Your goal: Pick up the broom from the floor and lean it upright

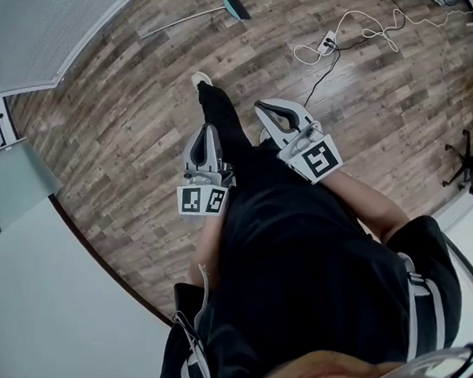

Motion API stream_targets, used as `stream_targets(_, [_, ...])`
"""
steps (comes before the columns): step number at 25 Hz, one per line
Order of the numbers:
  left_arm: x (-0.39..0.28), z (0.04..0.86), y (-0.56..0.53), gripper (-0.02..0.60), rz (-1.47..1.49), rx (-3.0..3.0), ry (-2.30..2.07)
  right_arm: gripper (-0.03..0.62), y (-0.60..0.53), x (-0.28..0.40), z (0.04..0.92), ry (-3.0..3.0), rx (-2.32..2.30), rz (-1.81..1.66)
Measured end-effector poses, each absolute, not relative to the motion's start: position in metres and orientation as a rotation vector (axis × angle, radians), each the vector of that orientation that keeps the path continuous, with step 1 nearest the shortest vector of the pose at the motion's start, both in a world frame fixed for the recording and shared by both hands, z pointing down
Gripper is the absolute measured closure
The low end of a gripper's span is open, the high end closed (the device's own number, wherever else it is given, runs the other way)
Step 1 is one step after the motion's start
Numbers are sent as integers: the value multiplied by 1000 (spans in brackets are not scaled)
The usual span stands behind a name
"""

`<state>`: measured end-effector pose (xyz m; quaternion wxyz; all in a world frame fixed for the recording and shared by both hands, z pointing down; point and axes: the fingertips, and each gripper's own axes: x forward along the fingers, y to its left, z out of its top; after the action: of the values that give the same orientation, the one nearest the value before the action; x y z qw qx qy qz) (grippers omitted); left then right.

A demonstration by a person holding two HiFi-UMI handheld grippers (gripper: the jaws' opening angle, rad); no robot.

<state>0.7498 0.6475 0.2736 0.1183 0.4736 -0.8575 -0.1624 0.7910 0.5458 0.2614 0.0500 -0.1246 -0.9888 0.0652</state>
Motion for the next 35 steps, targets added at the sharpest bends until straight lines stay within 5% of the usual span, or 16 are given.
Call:
stream_targets(13, [600,304,593,561,-561,1501,-2397,576,479,647,296,-2945,-193,230])
stream_targets(28, [246,276,576,561,-666,1475,-2386,576,360,289,211,-3011,79,179])
stream_targets(35, [159,290,589,561,-586,1344,-2444,574,337,218,230,-2993,109,160])
